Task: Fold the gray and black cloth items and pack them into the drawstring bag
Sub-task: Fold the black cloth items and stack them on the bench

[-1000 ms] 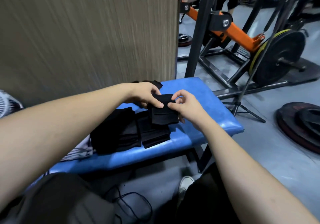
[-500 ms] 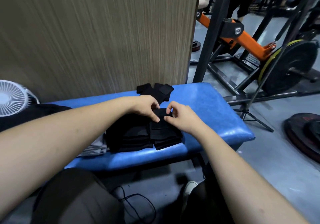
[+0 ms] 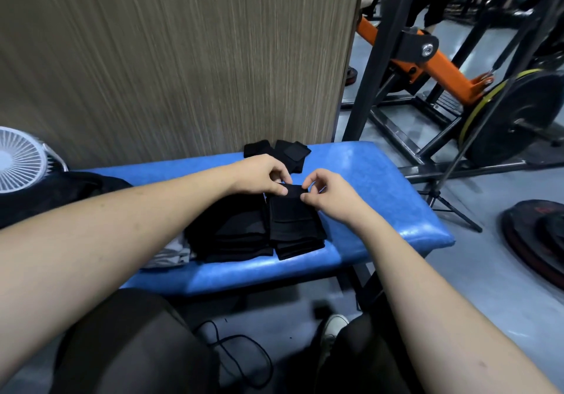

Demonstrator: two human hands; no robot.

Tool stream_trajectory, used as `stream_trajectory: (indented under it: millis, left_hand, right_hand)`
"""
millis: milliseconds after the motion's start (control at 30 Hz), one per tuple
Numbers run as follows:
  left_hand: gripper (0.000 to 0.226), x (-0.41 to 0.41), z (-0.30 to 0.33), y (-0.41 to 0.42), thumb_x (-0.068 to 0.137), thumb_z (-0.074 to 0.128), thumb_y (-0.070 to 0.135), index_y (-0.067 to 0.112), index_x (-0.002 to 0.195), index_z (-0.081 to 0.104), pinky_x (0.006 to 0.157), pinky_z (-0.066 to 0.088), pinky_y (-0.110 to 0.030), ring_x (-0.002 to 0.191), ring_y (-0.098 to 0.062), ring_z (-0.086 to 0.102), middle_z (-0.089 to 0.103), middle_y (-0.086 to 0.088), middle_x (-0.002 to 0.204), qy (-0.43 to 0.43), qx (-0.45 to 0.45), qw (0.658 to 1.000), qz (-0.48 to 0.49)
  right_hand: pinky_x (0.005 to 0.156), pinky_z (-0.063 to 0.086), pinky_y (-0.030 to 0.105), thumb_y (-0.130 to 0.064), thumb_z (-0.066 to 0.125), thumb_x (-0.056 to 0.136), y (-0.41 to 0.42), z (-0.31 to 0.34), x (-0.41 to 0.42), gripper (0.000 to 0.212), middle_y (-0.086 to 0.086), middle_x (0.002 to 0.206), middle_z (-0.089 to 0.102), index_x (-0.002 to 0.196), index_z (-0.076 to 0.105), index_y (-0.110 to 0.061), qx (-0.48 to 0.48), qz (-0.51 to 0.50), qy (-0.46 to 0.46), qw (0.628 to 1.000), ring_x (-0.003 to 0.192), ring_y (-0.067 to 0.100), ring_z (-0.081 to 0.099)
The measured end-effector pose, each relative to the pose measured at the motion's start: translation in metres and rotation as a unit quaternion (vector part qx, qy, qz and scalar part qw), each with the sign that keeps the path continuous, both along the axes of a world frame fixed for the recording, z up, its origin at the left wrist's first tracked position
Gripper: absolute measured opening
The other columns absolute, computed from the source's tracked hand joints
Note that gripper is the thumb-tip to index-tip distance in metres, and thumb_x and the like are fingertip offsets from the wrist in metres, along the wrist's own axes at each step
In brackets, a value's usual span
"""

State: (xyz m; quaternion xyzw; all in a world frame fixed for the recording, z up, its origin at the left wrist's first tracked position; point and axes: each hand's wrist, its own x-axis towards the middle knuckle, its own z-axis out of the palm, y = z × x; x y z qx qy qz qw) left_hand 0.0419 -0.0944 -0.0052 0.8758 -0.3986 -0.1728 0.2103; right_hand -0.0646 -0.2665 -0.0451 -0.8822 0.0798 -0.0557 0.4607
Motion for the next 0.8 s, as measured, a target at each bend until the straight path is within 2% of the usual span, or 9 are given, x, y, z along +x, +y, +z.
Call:
stream_trajectory:
  millis: [100,233,300,467,533,600,700,800]
  left_hand:
    - [0.022,-0.003,0.001,0.0,0.085,0.074,0.017,0.015,0.106,0.07,0.077,0.05,-0.028,0.075,-0.01,0.058,0.066,-0.002,0.089,0.04,-0.037,0.998,0.022]
    - [0.02,-0.008,0.002,0.0,0.088,0.069,0.009,0.008,0.108,0.065,0.054,0.052,-0.018,0.069,-0.012,0.054,0.055,-0.002,0.079,0.1,-0.055,0.992,0.049]
    - [0.022,-0.009,0.002,0.0,0.088,0.069,0.008,0.007,0.109,0.063,0.051,0.051,-0.017,0.067,-0.012,0.053,0.053,-0.002,0.078,0.109,-0.055,0.991,0.056]
    - [0.02,-0.011,0.002,0.0,0.092,0.063,0.007,0.01,0.111,0.06,0.059,0.052,-0.026,0.067,-0.02,0.054,0.053,-0.002,0.077,0.162,-0.084,0.981,0.068]
    - [0.019,-0.011,0.001,0.002,0.093,0.061,0.006,0.013,0.111,0.059,0.063,0.048,-0.032,0.063,-0.02,0.053,0.053,-0.002,0.076,0.188,-0.103,0.974,0.078]
    - [0.019,-0.012,0.0,0.002,0.094,0.061,0.007,0.014,0.112,0.057,0.064,0.047,-0.031,0.066,-0.02,0.052,0.053,-0.002,0.078,0.191,-0.099,0.973,0.084]
    - [0.02,-0.014,-0.001,-0.001,0.091,0.065,0.014,0.018,0.109,0.058,0.066,0.046,-0.021,0.074,-0.013,0.054,0.056,0.001,0.086,0.089,-0.019,0.994,0.06]
    - [0.018,-0.01,-0.005,-0.002,0.089,0.067,0.021,0.023,0.105,0.059,0.089,0.048,-0.029,0.095,-0.015,0.059,0.058,0.001,0.104,-0.003,0.03,0.999,0.044]
  right_hand:
    - [0.068,0.046,0.033,-0.011,0.071,0.08,0.001,0.001,-0.003,0.016,0.0,0.071,0.055,0.086,0.059,-0.019,0.036,-0.008,0.005,0.999,0.066,0.015,0.05]
    - [0.064,0.044,0.029,-0.007,0.07,0.082,0.0,0.004,-0.007,0.016,0.002,0.071,0.054,0.093,0.06,-0.013,0.071,-0.026,-0.004,0.997,0.067,0.017,0.053]
    - [0.063,0.043,0.028,-0.009,0.069,0.084,0.0,0.005,-0.008,0.014,0.003,0.072,0.054,0.093,0.059,-0.015,0.07,-0.024,-0.003,0.997,0.067,0.019,0.053]
    - [0.055,0.04,0.022,-0.018,0.068,0.089,-0.001,0.007,-0.015,0.013,0.004,0.077,0.055,0.098,0.058,-0.015,0.068,-0.005,0.017,0.998,0.064,0.016,0.054]
    - [0.052,0.04,0.018,-0.017,0.069,0.089,-0.002,0.009,-0.018,0.017,0.005,0.078,0.055,0.101,0.058,-0.014,0.092,0.002,0.018,0.996,0.062,0.015,0.053]
    - [0.05,0.041,0.014,-0.014,0.07,0.088,-0.003,0.01,-0.02,0.019,0.005,0.077,0.056,0.104,0.059,-0.012,0.11,0.004,0.022,0.994,0.061,0.014,0.052]
    - [0.063,0.045,0.02,-0.011,0.07,0.087,-0.002,0.009,-0.021,0.02,0.005,0.078,0.057,0.103,0.059,-0.013,0.101,0.015,0.032,0.994,0.062,0.013,0.053]
    - [0.068,0.044,0.022,-0.018,0.074,0.086,-0.003,0.012,-0.024,0.026,0.003,0.085,0.058,0.107,0.059,-0.016,0.073,0.026,0.046,0.996,0.068,0.012,0.053]
